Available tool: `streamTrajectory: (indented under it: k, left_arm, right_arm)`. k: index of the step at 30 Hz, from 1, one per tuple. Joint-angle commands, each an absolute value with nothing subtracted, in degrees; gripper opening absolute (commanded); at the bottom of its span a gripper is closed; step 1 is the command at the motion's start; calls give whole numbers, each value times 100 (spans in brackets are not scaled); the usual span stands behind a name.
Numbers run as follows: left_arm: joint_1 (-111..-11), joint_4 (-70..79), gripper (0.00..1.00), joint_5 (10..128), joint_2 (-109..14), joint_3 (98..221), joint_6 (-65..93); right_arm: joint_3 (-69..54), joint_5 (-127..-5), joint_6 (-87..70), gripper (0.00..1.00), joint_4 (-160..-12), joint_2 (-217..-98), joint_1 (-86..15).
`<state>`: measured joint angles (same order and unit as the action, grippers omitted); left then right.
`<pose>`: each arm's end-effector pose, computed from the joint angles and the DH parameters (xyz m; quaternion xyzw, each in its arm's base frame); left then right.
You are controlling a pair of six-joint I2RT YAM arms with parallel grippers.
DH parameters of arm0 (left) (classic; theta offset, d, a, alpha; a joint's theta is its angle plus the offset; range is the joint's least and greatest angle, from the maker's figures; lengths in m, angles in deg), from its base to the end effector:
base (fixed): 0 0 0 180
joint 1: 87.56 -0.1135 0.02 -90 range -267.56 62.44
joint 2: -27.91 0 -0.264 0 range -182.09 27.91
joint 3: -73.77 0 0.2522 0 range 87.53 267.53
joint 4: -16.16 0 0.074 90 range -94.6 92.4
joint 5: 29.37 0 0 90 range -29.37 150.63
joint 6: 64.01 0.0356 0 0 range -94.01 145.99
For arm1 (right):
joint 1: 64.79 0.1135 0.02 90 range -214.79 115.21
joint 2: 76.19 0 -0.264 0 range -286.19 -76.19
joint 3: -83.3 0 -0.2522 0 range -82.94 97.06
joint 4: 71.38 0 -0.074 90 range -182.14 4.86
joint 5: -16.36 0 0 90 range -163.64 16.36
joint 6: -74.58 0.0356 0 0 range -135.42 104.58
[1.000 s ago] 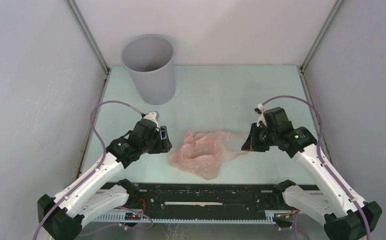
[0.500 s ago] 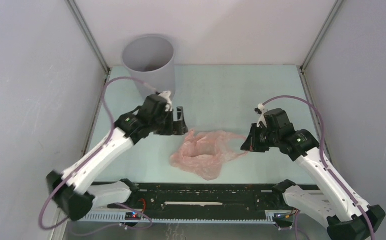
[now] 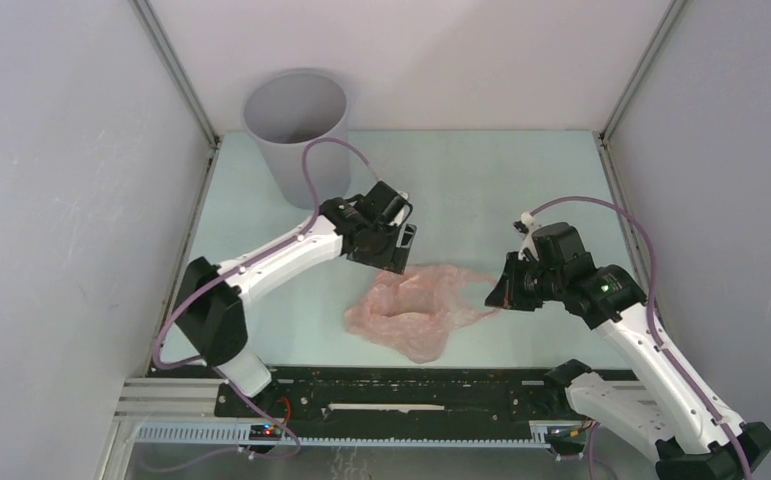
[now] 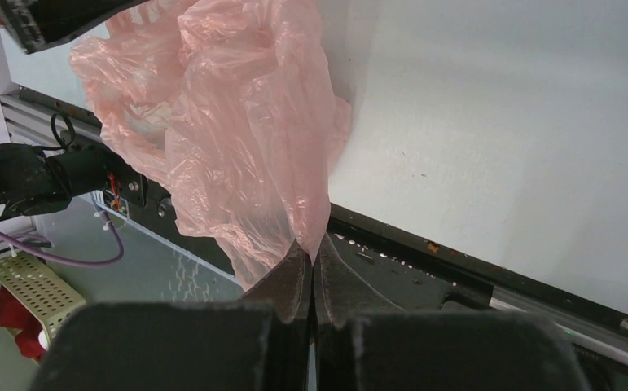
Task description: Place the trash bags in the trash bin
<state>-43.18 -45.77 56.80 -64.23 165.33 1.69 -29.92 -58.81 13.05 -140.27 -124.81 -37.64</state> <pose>0.2394 -0.2309 0.2776 0.1614 0.9573 -0.1072 0.2144 0.1326 0.0783 0.3063 -0.0326 0.9344 0.2630 0.2380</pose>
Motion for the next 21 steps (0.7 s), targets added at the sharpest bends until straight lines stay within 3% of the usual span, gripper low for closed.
streamTrajectory:
  k: [1,5,6,8,10,13,16,21]
  left_arm:
    - [-4181,-4567,77,5531,-6786,16969,368]
    - [-4169,-4645,61,5413,-7104,17103,413]
    - [-4176,-4689,52,5360,-7158,17180,438]
    - [-4175,-4828,27,5240,-7224,17393,498]
    - [-4173,-4939,13,5041,-7194,17663,529]
    - [-4214,-5162,4,4825,-7162,18385,580]
    - [-4287,-5602,0,4711,-7272,19971,619]
    - [-4294,-5882,0,4787,-7313,23046,527]
  right_arm:
    - [-2803,-5983,1330,0,-14080,-12381,-3720]
    - [-2813,-5958,1323,0,-14099,-12389,-3718]
    - [-2817,-5956,1320,0,-14091,-12387,-3718]
    - [-2830,-6044,1311,0,-14101,-12405,-3720]
    - [-2823,-6232,1344,0,-14095,-12450,-3715]
    - [-2642,-6380,1315,0,-14128,-12753,-3821]
    - [-1979,-6319,1110,0,-14231,-13290,-4069]
    - [794,-6596,776,0,-15242,-14130,-4372]
